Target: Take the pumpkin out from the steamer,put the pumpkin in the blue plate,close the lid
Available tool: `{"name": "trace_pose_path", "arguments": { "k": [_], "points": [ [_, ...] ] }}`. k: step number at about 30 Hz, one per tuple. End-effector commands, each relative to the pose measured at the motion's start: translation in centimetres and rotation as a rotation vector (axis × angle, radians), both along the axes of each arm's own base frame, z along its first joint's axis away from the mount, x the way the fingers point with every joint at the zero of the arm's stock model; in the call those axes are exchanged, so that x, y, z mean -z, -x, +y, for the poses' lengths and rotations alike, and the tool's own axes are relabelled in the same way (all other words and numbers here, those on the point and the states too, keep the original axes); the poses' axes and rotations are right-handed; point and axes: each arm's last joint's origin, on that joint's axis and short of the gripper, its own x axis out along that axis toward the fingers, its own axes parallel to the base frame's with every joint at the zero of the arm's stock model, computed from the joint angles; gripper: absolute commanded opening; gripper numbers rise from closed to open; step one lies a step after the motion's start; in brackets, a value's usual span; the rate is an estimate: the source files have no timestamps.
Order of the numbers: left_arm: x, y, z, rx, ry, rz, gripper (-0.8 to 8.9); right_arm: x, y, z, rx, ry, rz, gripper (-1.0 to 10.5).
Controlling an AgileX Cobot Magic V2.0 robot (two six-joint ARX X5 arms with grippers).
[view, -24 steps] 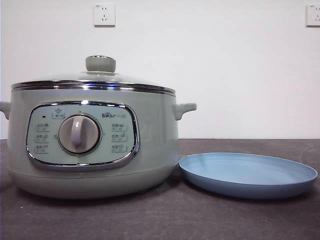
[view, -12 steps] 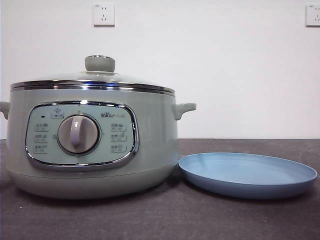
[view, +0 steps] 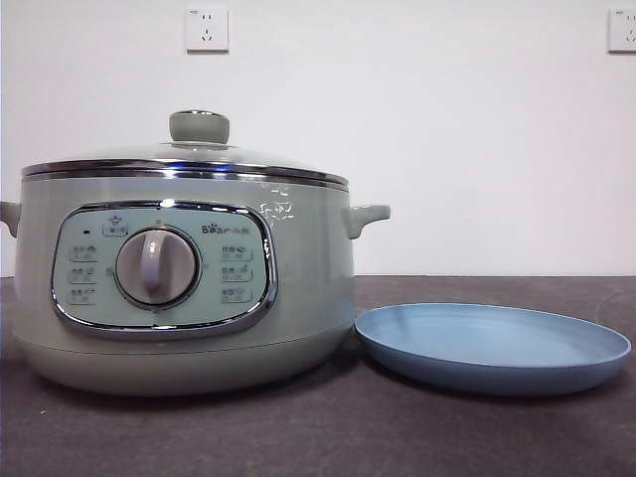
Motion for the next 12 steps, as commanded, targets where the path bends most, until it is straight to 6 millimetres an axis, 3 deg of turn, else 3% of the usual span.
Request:
{"name": "trace_pose_path", "arguments": {
  "k": [1, 12],
  "points": [
    [-1.4, -0.9, -0.2, 0.067, -0.073, -0.012, -0.07, -2.0, -0.6, 0.1, -0.048, 0.100, -0.042, -0.2],
    [-6.5, -5.2, -0.8, 0.227, -0.234, 0.148, -0.08, -8.1, -4.9, 0.5, -0.179, 0.337, -0.036, -0.2]
  ]
}}
